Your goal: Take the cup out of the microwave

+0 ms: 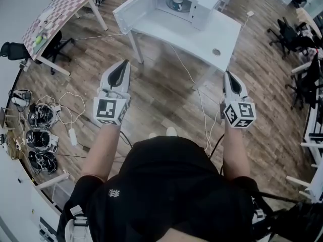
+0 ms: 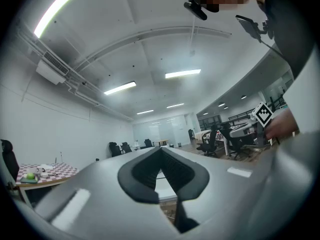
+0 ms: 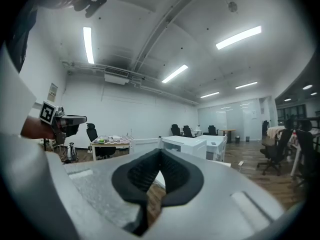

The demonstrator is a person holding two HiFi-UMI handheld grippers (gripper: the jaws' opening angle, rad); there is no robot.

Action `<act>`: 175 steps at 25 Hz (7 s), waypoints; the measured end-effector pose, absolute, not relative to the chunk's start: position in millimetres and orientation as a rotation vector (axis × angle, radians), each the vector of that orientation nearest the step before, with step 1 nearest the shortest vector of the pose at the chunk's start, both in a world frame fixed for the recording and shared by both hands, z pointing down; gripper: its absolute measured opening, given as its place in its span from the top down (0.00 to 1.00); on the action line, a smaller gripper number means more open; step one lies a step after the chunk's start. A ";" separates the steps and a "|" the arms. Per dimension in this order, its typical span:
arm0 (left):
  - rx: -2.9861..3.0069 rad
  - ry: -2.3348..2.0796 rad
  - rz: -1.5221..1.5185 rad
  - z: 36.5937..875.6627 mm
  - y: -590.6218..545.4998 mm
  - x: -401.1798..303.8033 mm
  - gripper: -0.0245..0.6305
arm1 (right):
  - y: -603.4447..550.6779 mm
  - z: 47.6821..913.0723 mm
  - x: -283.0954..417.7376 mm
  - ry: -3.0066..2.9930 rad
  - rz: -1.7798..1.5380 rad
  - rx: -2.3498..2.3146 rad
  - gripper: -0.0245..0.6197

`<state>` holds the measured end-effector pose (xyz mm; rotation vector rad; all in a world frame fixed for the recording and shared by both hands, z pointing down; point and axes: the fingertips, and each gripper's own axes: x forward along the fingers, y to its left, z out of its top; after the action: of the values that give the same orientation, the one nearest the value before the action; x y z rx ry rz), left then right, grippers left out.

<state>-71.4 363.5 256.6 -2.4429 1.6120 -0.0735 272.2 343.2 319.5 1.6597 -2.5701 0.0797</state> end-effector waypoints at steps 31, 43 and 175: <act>-2.418 1.634 -0.118 297.1 247.1 -47.0 0.95 | 221.8 365.2 281.3 -2.580 0.103 1.621 0.96; -2.439 1.599 -0.107 299.5 125.3 -87.1 0.95 | 108.3 369.1 235.3 -2.559 0.124 1.645 0.96; -2.846 1.385 -0.328 492.4 -394.8 -61.2 0.95 | -460.8 621.7 79.5 -2.375 0.271 1.603 0.38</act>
<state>-61.2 -394.8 492.4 -2.8460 1.3850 -0.3281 79.5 -460.8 621.7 1.6027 -2.3749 0.2707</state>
